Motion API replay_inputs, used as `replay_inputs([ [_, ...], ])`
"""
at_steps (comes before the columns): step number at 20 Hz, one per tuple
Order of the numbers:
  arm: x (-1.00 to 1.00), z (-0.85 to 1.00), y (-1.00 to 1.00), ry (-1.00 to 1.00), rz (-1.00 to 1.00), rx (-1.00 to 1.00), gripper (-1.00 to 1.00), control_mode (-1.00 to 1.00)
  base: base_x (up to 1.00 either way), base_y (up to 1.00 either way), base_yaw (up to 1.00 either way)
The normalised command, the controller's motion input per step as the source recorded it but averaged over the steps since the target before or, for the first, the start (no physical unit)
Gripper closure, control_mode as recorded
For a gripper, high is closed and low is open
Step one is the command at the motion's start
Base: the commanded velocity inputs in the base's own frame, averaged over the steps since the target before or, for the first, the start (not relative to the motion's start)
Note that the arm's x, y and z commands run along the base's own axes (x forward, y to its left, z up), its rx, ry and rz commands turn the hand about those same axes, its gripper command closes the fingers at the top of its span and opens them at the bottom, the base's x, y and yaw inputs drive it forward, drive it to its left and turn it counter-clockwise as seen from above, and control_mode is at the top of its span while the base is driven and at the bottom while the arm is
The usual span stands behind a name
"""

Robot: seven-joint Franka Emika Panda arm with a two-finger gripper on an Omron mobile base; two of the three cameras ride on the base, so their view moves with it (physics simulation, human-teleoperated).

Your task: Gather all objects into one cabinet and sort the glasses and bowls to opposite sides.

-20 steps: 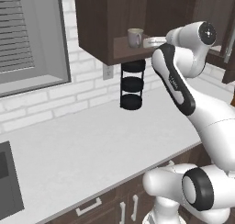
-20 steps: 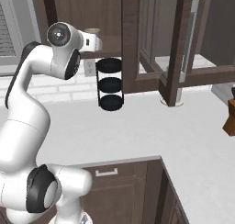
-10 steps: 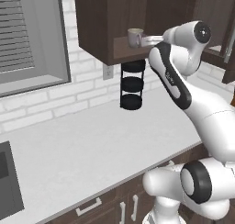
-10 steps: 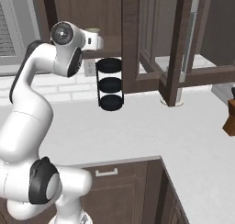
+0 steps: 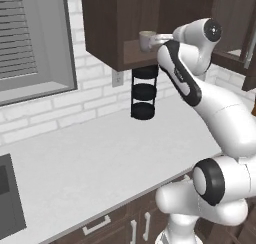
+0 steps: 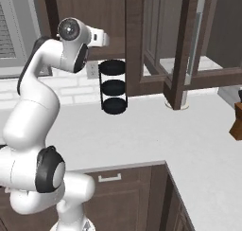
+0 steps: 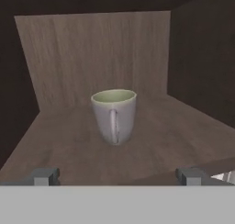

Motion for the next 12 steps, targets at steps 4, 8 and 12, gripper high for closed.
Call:
replay_inputs([
  [4, 0.31, 0.26, 0.00, 0.01, 0.00, 0.00, -1.00, -1.00, 0.00, 0.00, 0.00],
  [8, 0.29, 0.25, 0.00, 0.02, 0.00, 0.00, -1.00, -1.00, 0.00, 0.00, 0.00],
  [12, 0.16, 0.10, 0.00, 0.01, 0.00, 0.00, -1.00, -1.00, 0.00, 0.00, 0.00],
])
